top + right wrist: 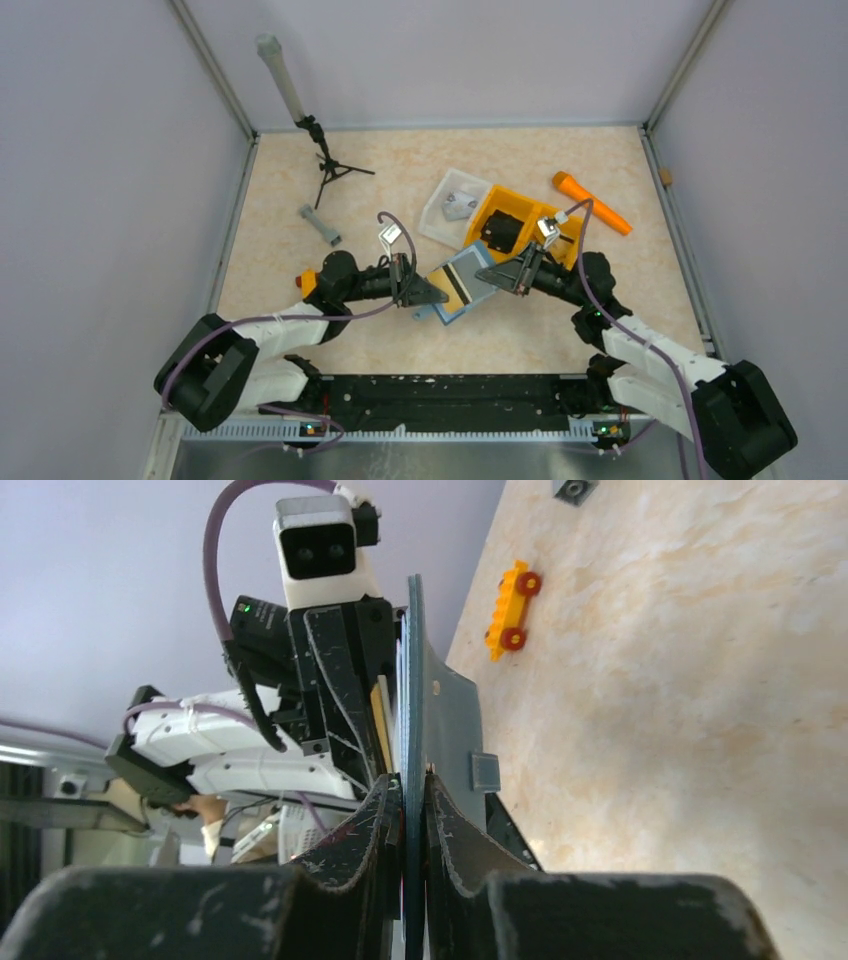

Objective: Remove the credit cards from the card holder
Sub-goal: Remove the credit card from the card holder, then place the credit card in the storage box.

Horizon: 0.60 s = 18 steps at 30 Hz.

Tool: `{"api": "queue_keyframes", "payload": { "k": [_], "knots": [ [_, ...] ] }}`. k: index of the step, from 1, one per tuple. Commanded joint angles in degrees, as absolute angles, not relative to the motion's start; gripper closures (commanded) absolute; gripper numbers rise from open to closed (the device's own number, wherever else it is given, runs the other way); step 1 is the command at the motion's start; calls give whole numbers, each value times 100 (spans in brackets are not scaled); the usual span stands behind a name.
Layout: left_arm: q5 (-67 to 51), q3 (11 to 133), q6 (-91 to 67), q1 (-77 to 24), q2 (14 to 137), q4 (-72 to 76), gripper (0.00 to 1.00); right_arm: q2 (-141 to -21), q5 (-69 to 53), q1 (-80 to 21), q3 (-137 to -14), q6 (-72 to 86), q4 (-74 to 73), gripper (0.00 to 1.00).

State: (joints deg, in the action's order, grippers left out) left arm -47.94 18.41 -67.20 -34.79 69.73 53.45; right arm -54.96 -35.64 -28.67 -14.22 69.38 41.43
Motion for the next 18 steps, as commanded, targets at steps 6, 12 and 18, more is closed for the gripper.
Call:
{"api": "queue_keyframes", "payload": {
  "k": [6,12,18],
  "knots": [
    [-4845,1653,-6089,-3326,6372,4708,100,-4942,-3576,-2345,-1878,5950,2735,100],
    [-4244,2450,-4493,-3475,5967,2036,100,-4739,-3338,-1911,-2684,5153,1264,100],
    [-3564,3321,-3988,-3782,6230,1295,100,-4405,-1279,-1844,-4361,3966,-699,100]
  ]
}}
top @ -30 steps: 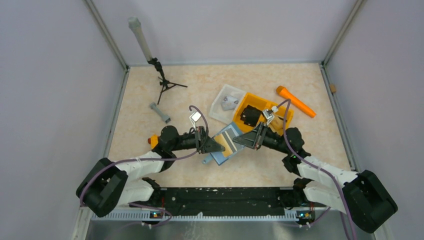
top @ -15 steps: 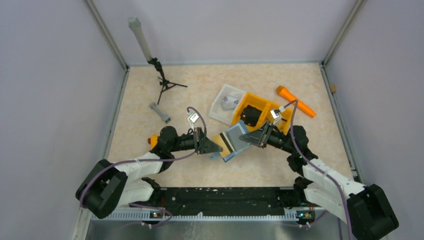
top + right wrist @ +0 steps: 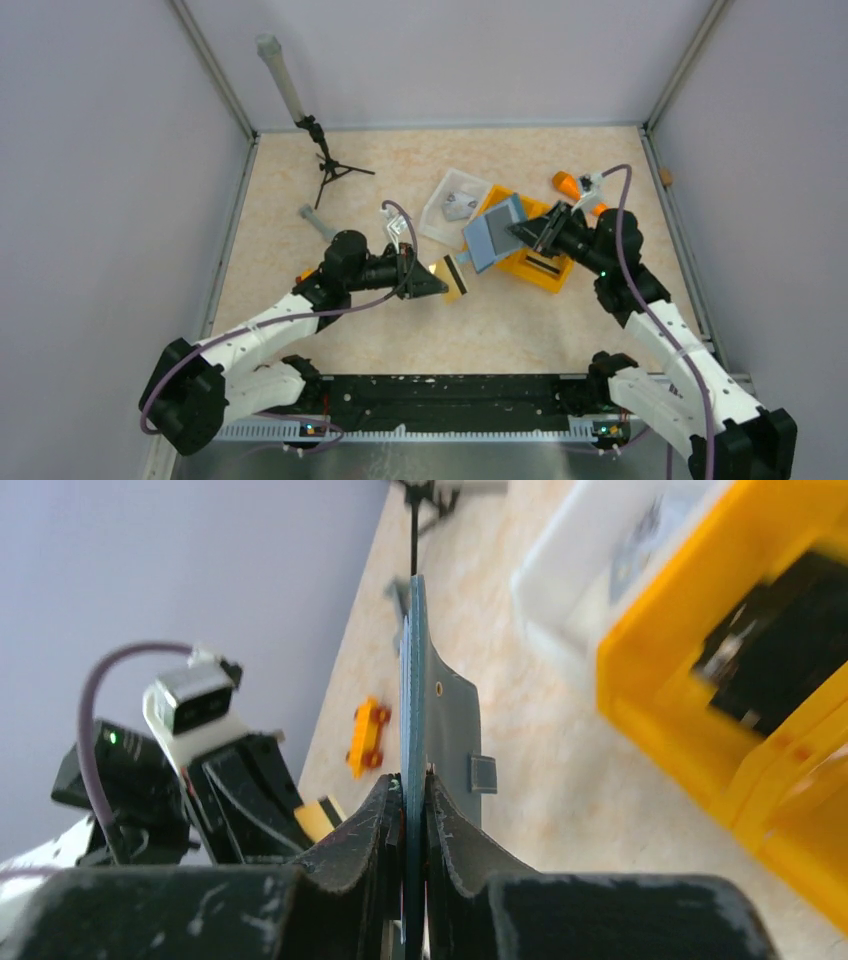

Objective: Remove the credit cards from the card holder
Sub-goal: Place the credit card in the storage box.

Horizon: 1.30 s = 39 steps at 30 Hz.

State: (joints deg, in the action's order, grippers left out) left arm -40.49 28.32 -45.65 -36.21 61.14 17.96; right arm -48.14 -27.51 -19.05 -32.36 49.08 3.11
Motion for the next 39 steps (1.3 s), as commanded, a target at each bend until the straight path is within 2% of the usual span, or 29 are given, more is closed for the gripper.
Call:
{"api": "queue_keyframes", "payload": {
  "k": [1,8,18,27,39],
  "knots": [
    [-3407,3395,-4062,-3899,6418,1403,100,-4353,-937,-1839,-4539,3867,-750,100],
    [-2048,3971,-4826,-4918,7733,2489,100,-4262,979,-1842,-5439,4093,-634,100],
    [-975,5373,-6265,-5471,9968,3995,100,-3854,2242,-1842,-5675,4930,-307,100],
    [352,6766,-7296,-5774,11053,3567,100,-3541,2667,-1845,-5694,5053,-41,100],
    [992,7971,-8006,-5957,11935,2684,100,-3336,2826,-1841,-5569,5325,-49,100]
  ]
}}
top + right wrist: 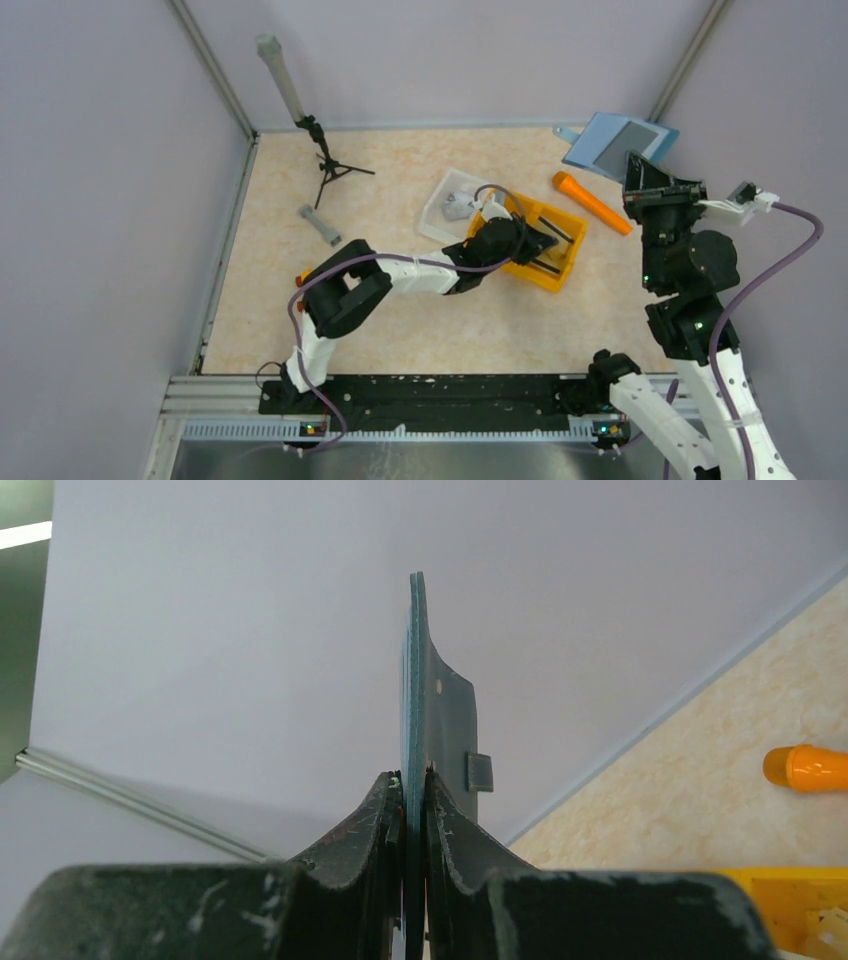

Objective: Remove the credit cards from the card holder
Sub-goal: Place the credit card in the storage box.

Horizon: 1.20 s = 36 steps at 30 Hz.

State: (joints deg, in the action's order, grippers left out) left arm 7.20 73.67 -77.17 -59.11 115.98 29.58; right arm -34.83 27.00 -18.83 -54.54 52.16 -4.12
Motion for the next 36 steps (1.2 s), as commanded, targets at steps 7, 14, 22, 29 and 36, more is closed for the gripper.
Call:
{"api": "queue_keyframes", "payload": {
  "k": [7,14,22,29,36],
  "knots": [
    [1018,8579,-8398,-5968,12324,2063,100,-3263,2861,-1843,-5556,5338,-78,100],
    [1033,8700,-8884,-5965,12669,2214,100,-3178,2959,-1840,-5553,5261,-126,100],
    [1081,8885,-8925,-5968,12825,1877,62,-3169,2923,-1841,-5515,5310,-196,100],
    [1170,8685,-8187,-5918,12299,1653,42,-3116,2892,-1843,-5473,5328,-242,100],
    [1292,7920,-7241,-5923,11228,1470,38,-3143,2771,-1838,-5627,5238,-410,100]
  ]
}}
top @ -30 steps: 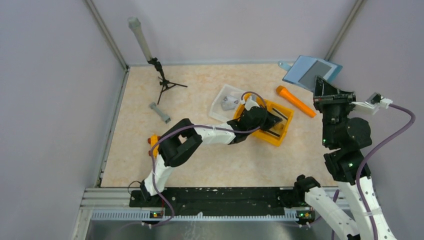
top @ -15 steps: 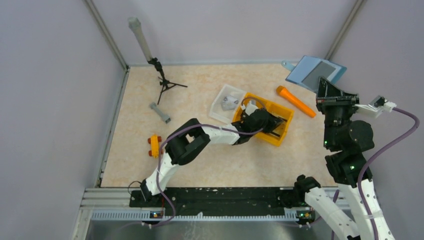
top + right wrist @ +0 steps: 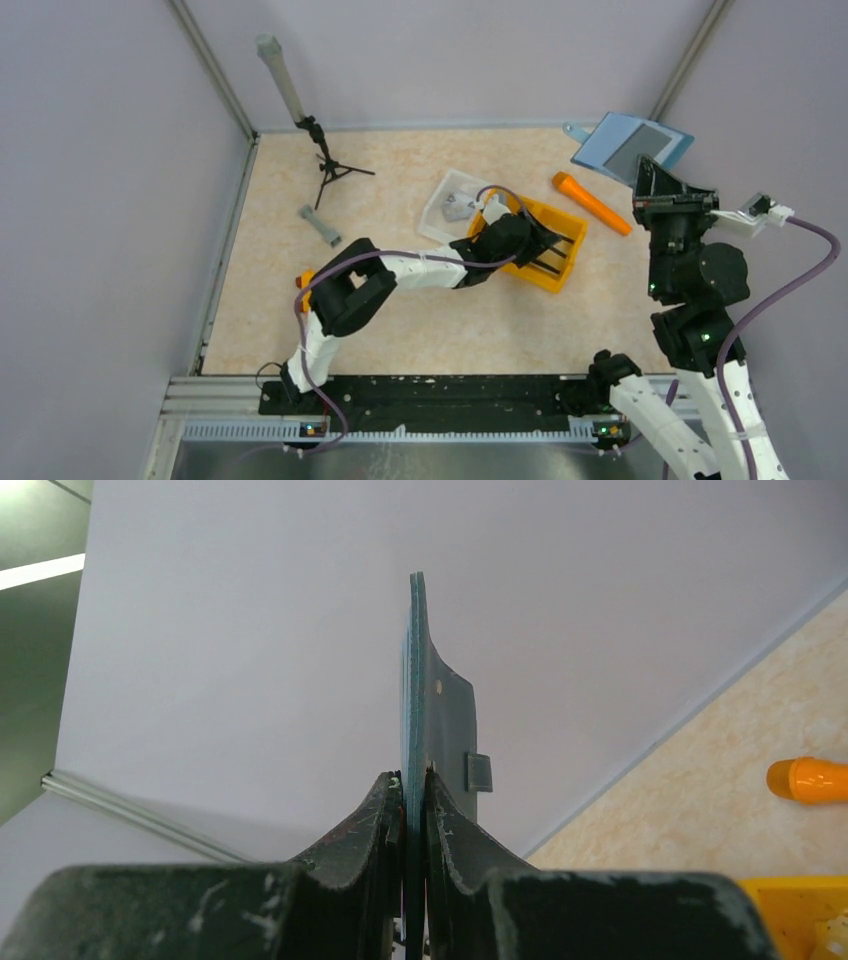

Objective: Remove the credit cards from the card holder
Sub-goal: Place the credit card in the storage box, then place the card holder at the center of the board.

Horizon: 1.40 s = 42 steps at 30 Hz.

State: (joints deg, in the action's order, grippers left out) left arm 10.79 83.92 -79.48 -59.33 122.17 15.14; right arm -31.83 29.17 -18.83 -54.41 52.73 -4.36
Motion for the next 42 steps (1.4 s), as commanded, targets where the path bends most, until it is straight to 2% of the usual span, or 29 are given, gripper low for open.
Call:
{"api": "queue_keyframes", "payload": {
  "k": [1,9,12,14,16,19,23,31,38,42],
  "knots": [
    [1312,7736,-7065,-5914,11013,1508,37,-3161,2707,-1841,-5657,5187,-461,100],
    [1234,5565,-5396,-5653,8513,1674,25,-3228,1319,-1844,-5410,4591,-531,100],
    [414,4845,-5272,-5220,7747,1523,19,-3243,382,-1844,-4972,4603,-178,100],
    [-710,4272,-5294,-4743,7276,1880,13,-3242,-269,-1840,-4470,4834,257,100],
    [-1344,3576,-5314,-4409,6772,2636,2,-3315,-870,-1838,-4039,5241,723,100],
    [-1548,2696,-5237,-4062,5948,3108,1,-3592,-1804,-1850,-3370,6009,1720,100],
    [-1278,2303,-4908,-3864,4844,2495,1,-4052,-2574,-1889,-2793,6348,2781,100],
    [-1476,1669,-4683,-3399,4131,2736,1,-4353,-2740,-2332,-2130,6660,3379,100],
    [-2590,1644,-4526,-2804,4711,2808,1,-4730,-2706,-2968,-1638,6857,3903,100],
    [-3140,1335,-4864,-2685,5109,3890,1,-4844,-2639,-3138,-1385,7021,4339,100]
  ]
}}
